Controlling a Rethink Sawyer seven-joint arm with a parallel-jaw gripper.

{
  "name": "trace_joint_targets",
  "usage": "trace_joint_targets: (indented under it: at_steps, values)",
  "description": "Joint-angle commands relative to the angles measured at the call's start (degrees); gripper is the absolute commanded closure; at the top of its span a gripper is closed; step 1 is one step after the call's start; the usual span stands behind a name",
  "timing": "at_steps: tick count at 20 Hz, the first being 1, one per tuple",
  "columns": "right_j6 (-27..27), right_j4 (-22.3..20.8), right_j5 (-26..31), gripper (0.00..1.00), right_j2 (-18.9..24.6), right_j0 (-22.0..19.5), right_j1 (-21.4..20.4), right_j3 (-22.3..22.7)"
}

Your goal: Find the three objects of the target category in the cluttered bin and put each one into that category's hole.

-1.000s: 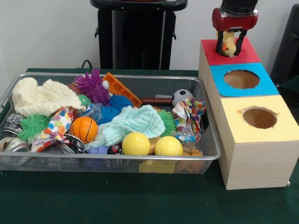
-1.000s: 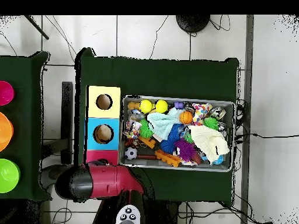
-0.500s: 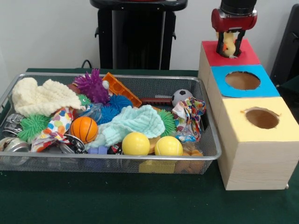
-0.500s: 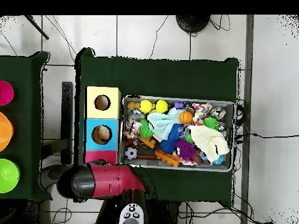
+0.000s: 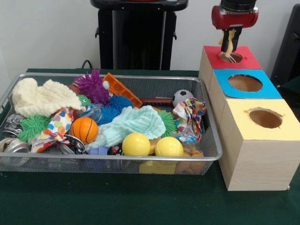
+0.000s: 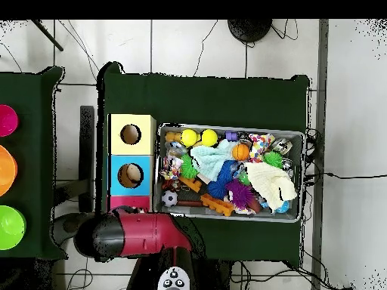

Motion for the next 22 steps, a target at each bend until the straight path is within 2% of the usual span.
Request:
trace_joint_targets:
  at_steps: [1,16,22]
  values:
    - [8.4,-0.2,-2.8,1.0,2.2,-1.4,-0.8,-1.8]
    - [9.6,0.7,-1.9,1.0,2.5,-0.1,-1.1,-1.9]
    - [10.6,1.2,-3.2,1.0,2.9,0.5,0.3,-2.2]
